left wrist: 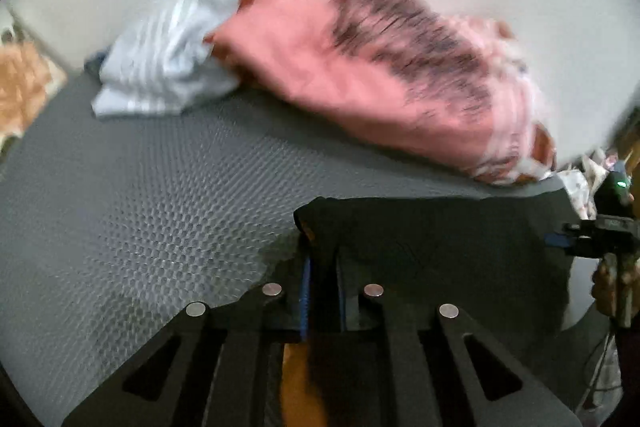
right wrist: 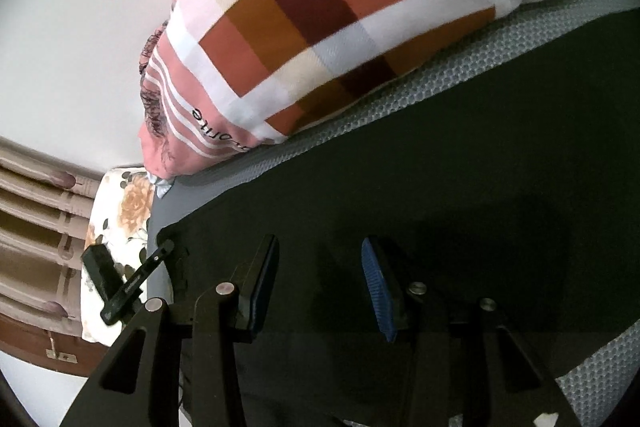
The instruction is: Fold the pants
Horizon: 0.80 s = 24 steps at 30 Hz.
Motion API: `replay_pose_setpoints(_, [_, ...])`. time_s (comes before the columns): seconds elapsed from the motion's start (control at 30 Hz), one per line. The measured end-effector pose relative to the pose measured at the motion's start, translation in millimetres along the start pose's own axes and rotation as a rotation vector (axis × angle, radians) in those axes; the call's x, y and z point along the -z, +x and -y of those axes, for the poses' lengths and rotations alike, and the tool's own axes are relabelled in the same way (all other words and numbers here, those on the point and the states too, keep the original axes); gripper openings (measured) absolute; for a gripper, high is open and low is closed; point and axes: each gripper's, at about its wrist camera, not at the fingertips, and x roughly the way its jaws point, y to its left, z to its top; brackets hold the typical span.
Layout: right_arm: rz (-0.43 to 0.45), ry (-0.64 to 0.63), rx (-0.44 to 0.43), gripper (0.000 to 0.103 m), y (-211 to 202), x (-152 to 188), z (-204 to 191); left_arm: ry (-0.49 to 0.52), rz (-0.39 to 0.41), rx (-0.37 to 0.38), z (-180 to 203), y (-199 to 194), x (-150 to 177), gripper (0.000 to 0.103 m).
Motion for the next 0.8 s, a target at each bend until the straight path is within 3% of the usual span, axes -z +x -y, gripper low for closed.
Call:
replay_pose_setpoints(0.13, [0.014,0.134,-0.114,0.042,-13.2,-10.9,26.1,0.144,0.186,0.03,47.2,-61.8,16.4,0.01])
replay_pose_setpoints(0.23, [0.017,0.221,-0.185,0.043,-19.7,-19.4,38.8,0.252,0.251,0.054,75.6,-99.6,37.1,0.01])
replay_pose_setpoints(0.4, [0.008,0.288,-0.192,0.058,-25.0,-31.6,46.8,0.289,0.263,0.093,105.2,-135.6,77.8,0.01])
replay_pose_setpoints(0.7, [-0.061,0.312,-0.124,0.058,-11.3,-43.7,49.3,0.267,0.261,0.133,139.7,-171.2,142.3,0.01])
replay_pose_setpoints(0.77, [-0.042,0.302,-0.113,0.044,-12.9,-43.6,53.4,0.245,0.234,0.135,142.0,-173.1,153.0,0.01])
replay_pose_setpoints(0.8, [-0.033,0.29,-0.094,0.014,-15.3,-41.7,55.1,0.222,0.215,0.133,139.5,-170.7,156.4,0.01])
